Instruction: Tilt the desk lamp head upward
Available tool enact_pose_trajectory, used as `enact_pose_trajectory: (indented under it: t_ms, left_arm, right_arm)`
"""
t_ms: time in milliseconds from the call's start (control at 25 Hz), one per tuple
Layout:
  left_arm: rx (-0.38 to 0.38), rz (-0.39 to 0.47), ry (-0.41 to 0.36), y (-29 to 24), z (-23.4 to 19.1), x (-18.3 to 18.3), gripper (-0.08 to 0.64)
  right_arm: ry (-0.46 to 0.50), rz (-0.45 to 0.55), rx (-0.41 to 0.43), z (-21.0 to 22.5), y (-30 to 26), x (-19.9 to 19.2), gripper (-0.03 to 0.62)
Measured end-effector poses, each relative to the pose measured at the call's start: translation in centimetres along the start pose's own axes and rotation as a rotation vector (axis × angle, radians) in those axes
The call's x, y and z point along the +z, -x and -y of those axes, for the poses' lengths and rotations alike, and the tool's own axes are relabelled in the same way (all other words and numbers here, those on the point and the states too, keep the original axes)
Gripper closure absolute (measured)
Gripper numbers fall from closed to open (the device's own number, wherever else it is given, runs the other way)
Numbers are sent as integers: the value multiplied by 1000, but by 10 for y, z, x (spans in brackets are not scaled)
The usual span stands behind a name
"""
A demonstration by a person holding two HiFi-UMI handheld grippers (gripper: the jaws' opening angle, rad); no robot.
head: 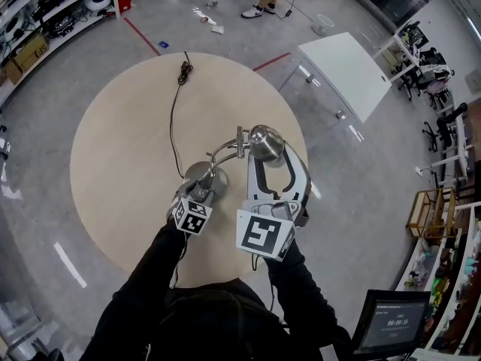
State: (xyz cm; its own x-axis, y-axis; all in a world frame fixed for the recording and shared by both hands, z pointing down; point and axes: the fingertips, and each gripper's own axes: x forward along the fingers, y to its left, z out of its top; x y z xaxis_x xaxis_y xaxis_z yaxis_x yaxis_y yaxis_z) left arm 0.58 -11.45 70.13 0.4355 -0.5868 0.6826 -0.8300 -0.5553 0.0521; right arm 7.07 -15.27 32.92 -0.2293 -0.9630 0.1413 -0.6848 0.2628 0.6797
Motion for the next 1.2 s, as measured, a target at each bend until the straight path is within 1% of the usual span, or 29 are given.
enact_pose_trajectory:
  t_ms: [80,160,320,400,480,600,720,880,1000,1080,1200]
  left_arm:
    - [-32,-2,-11,2,-2,-1,318]
    - [-43,3,-3,7,-4,-3,295]
    - [-42,18,79,19,-8,-9,295]
    - [-44,14,78,24,-5,-14,295]
    - [-48,17,69,30,-1,-18,295]
    - [-51,44,68,43,0,-17,295]
    - [-34,101,68,61,-8,-6,297]
    - [2,190,82,100,-18,16,301]
    - [8,269,121,137,-19,34,312]
    - [-5,331,136,165,-14,48,329]
    - [-36,428,123,213,-1,72,374]
  right_arm:
    - [-16,4,13,-1,1,-2,368]
    - [-34,4,17,0,3,-7,367]
    - [-40,6,23,-1,7,-14,367]
    - [-48,6,27,-2,8,-17,367]
    - [-77,11,22,-1,11,-18,367]
    - [-99,18,12,2,15,-19,367]
    - [-141,27,19,5,20,-24,367]
    - [-276,13,52,1,31,-48,367]
    - [-378,5,123,-13,42,-62,368]
    - [-405,15,189,-27,49,-65,368]
    - [-456,43,261,-47,64,-63,370]
